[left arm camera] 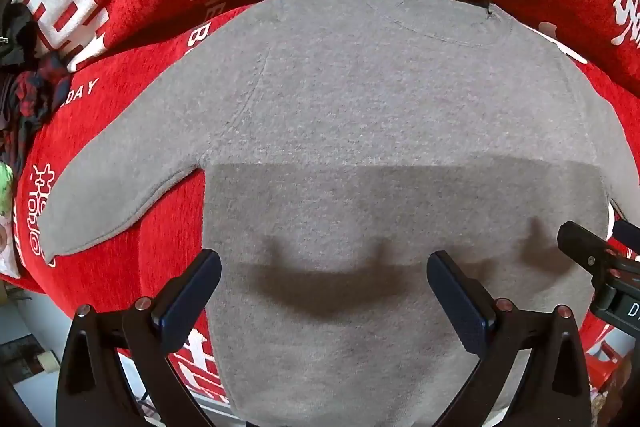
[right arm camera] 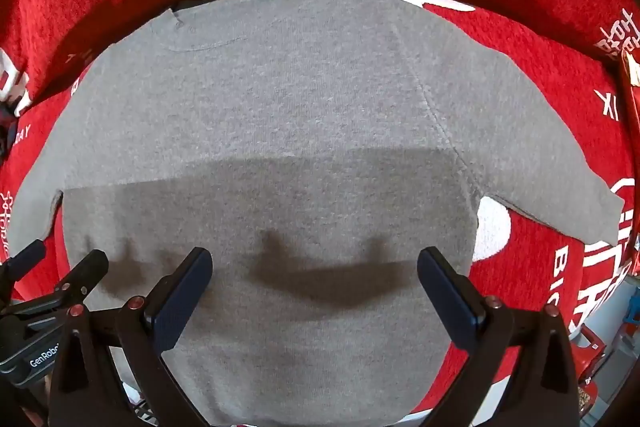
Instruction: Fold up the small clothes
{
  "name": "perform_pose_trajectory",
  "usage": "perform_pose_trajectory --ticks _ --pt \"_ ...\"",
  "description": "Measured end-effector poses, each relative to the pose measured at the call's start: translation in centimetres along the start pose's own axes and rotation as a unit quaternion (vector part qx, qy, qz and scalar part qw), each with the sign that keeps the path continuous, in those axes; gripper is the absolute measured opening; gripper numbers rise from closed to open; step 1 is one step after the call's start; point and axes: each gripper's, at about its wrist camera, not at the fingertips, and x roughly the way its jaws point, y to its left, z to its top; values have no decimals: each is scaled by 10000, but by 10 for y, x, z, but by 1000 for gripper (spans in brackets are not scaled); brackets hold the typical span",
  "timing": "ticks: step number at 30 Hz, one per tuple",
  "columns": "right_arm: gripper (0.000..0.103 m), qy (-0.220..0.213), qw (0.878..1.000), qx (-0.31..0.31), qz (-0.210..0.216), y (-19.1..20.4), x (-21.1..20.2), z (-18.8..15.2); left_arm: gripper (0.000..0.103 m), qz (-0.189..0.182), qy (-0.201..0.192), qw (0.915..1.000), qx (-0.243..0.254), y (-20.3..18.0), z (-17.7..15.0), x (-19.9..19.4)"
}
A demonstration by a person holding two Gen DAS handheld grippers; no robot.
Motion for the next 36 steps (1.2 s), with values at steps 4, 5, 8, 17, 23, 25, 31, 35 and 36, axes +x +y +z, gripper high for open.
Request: perform_pose_trajectory --ticks 4,5,8,17,23,25,31,35,36 --pt "102 -7 10000 8 -6 -1 0 -1 103 20 -43 10000 25 1 0 0" --pt "102 -10 10000 25 -23 0 -1 -2 103 27 -47 10000 26 -4 -4 -6" --pt "102 2 10000 33 -41 4 -1 -4 103 6 -37 10000 2 -1 -2 -5" --pt "102 -54 10000 -30 10 3 0 -3 103 -4 -20 10000 -53 4 -1 -1" --pt "102 -61 10000 -24 27 5 4 -3 103 4 22 10000 -35 6 -2 0" --pt "102 -89 10000 -20 29 4 4 -3 103 13 42 10000 -39 6 -2 1" --pt "102 -197 9998 -38 32 2 4 -3 103 107 8 9999 -66 7 -2 4" --pt "102 -220 9997 -46 14 2 4 -2 103 25 -56 10000 -72 8 -3 5" --pt "102 -230 9997 -49 18 3 4 -3 103 38 -42 10000 -76 8 -3 6"
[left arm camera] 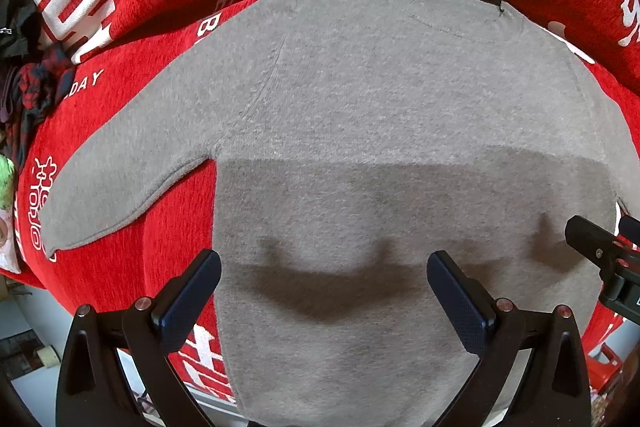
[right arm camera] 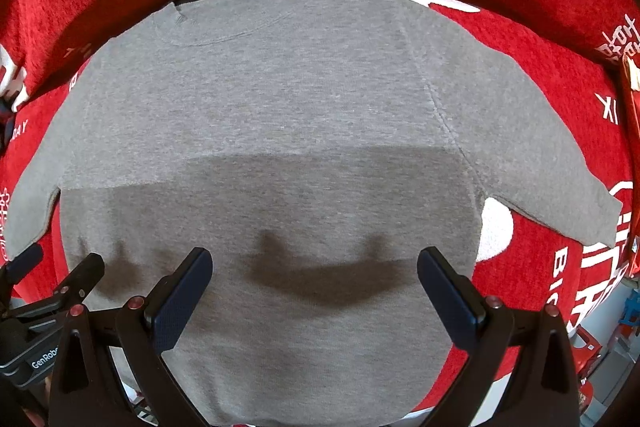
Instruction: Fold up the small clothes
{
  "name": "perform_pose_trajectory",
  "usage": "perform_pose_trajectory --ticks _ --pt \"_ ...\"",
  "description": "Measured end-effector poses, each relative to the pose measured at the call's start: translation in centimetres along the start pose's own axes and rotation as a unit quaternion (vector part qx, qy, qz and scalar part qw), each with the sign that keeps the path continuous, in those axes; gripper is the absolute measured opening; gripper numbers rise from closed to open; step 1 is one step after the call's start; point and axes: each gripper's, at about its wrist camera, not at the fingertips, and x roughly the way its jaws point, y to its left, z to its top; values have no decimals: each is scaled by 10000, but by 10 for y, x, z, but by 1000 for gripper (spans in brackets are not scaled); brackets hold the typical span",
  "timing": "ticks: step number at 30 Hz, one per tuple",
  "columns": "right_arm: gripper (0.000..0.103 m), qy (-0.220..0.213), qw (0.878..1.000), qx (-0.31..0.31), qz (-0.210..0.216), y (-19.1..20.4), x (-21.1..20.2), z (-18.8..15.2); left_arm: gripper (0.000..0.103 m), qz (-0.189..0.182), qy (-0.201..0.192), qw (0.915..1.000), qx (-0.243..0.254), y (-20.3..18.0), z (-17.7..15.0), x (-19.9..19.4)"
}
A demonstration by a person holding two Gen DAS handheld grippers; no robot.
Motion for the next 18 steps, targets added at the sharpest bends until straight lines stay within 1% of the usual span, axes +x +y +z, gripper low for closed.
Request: perform_pose_trajectory --ticks 2,5,8,13,18 --pt "102 103 9999 10 -20 2 1 0 103 92 -11 10000 -11 0 0 1" --pt "102 134 9999 12 -24 2 2 0 103 224 -107 9997 -27 3 0 1" --pt "102 46 10000 8 -75 2 1 -1 103 328 -175 9993 -32 4 0 0" --pt "102 32 10000 3 -86 3 2 2 103 359 -184 9992 -40 7 -4 2" --pt "102 67 9999 -7 -139 6 5 1 103 334 -96 9994 -39 7 -5 2"
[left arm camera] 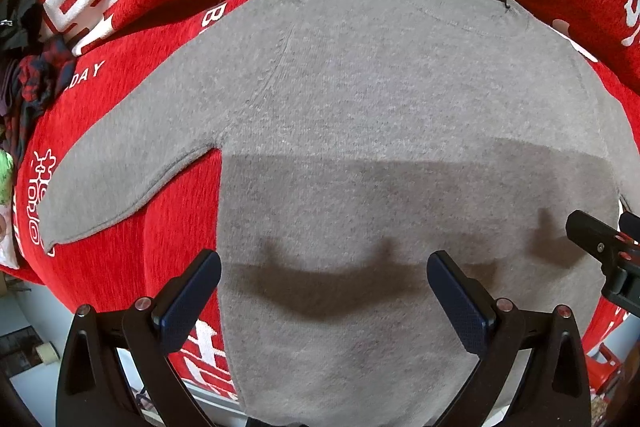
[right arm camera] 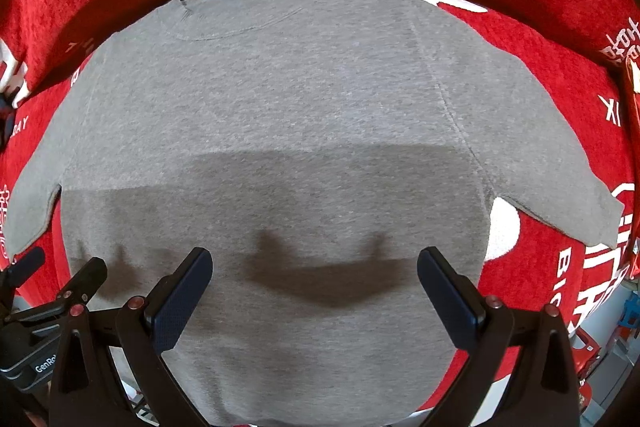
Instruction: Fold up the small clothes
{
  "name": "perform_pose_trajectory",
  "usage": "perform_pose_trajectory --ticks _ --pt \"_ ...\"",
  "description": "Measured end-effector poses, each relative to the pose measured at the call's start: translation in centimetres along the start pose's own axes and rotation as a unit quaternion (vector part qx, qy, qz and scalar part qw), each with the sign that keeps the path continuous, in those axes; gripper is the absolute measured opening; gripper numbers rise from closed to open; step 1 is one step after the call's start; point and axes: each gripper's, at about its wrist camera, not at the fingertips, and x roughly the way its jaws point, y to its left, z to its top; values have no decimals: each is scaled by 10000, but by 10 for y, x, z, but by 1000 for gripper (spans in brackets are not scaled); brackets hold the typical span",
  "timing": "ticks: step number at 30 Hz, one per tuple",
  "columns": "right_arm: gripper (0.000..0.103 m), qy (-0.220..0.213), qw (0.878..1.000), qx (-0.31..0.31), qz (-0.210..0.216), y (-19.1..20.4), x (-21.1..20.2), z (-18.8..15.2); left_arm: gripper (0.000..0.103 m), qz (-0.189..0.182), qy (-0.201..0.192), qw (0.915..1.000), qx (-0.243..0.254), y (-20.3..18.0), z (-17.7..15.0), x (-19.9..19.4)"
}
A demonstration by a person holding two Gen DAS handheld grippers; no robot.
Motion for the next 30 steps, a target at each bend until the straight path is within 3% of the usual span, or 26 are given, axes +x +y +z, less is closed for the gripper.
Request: perform_pose_trajectory --ticks 8,12,16,22,30 --pt "102 -18 9999 -19 -147 5 1 0 103 -118 -62 9999 -47 4 1 1" --pt "102 52 10000 -32 28 7 2 2 103 -149 -104 9998 -84 6 0 1" --pt "102 14 9997 -62 -219 8 1 1 103 -265 -259 9992 -137 10 0 1" --pt "102 44 9990 -89 -438 18 -1 1 103 -257 -149 9994 -151 14 0 3" --pt "102 29 9996 -127 -259 22 -2 12 103 -264 -37 9995 -173 22 0 5"
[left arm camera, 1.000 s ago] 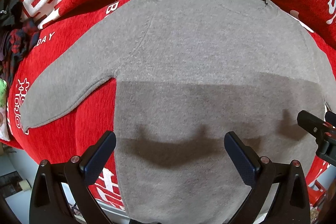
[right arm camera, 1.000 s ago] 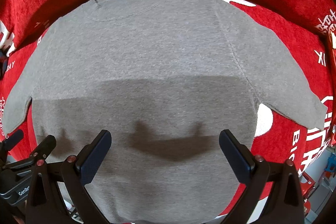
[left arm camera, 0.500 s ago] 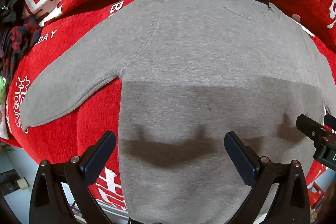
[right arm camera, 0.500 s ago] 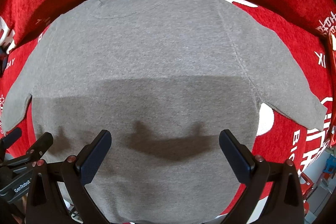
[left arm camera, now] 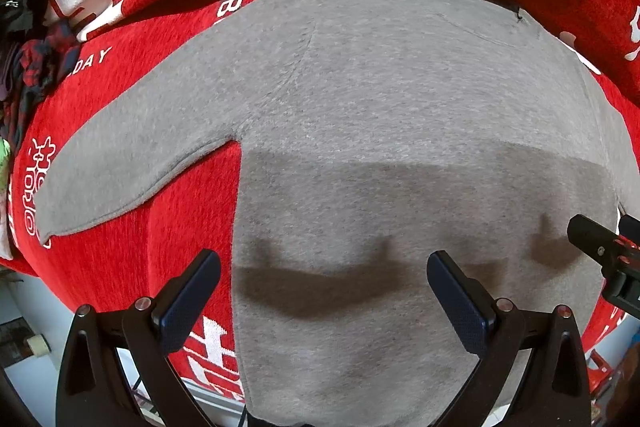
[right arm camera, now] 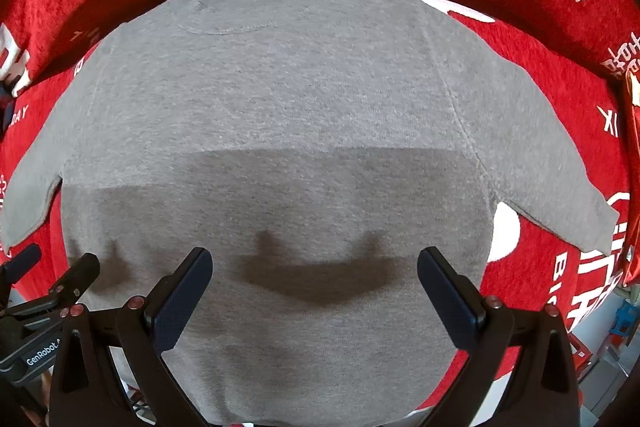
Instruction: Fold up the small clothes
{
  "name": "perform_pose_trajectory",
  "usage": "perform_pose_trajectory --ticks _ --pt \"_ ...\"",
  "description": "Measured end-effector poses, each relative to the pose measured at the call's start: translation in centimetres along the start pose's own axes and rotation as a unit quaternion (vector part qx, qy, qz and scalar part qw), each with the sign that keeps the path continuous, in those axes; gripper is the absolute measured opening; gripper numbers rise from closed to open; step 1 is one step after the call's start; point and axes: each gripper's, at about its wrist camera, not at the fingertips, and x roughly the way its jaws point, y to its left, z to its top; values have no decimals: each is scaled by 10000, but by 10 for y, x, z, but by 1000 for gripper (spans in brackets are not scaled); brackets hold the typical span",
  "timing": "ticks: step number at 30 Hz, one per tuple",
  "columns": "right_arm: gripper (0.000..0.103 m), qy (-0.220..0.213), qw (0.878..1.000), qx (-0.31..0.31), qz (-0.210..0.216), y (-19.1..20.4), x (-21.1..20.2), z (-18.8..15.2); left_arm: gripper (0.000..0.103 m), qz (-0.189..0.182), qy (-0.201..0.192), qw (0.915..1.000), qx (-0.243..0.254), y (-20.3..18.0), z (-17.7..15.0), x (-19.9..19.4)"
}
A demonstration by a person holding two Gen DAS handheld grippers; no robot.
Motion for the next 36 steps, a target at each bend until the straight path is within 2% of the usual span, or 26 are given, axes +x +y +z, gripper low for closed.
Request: perform_pose_trajectory --ticks 6,13,17,20,23,26,27,28,30,32,34,36 --pt "102 -18 10000 -40 12 7 -2 2 103 3 29 10000 -61 8 1 5" --pt "102 -203 9993 -101 307 22 -10 0 103 -250 -103 9993 -251 32 1 9" --pt "102 -215 9988 -223 370 40 -12 0 103 -575 -242 9958 -668 66 0 12" --pt "102 -177 9985 -335 385 52 -12 0 103 -944 -439 9880 -1140 104 -3 17" --pt "102 -113 9979 -498 391 68 -12 -1 103 -1316 -706 9730 -1758 151 -11 23" --pt "102 -11 9969 -680 394 86 -10 0 103 -1756 -971 9488 -2440 201 -23 30" --pt "102 4 9964 -747 394 92 -10 0 103 -1832 -1068 9393 -2697 217 -28 31" --pt "102 16 9959 -813 394 98 -10 0 103 -1947 -1252 9227 -3084 243 -37 34" --pt "102 39 9951 -905 388 108 -10 1 103 -2047 -1458 8989 -3589 278 -53 38" --pt "102 79 9943 -980 403 118 -10 1 103 -2150 -1557 8804 -3929 303 -65 46" --pt "102 52 9933 -1074 424 129 -11 2 103 -2244 -1596 8683 -4125 323 -75 57" --pt "102 8 9921 -1179 439 140 -13 3 103 -2317 -1559 8623 -4224 329 -83 70"
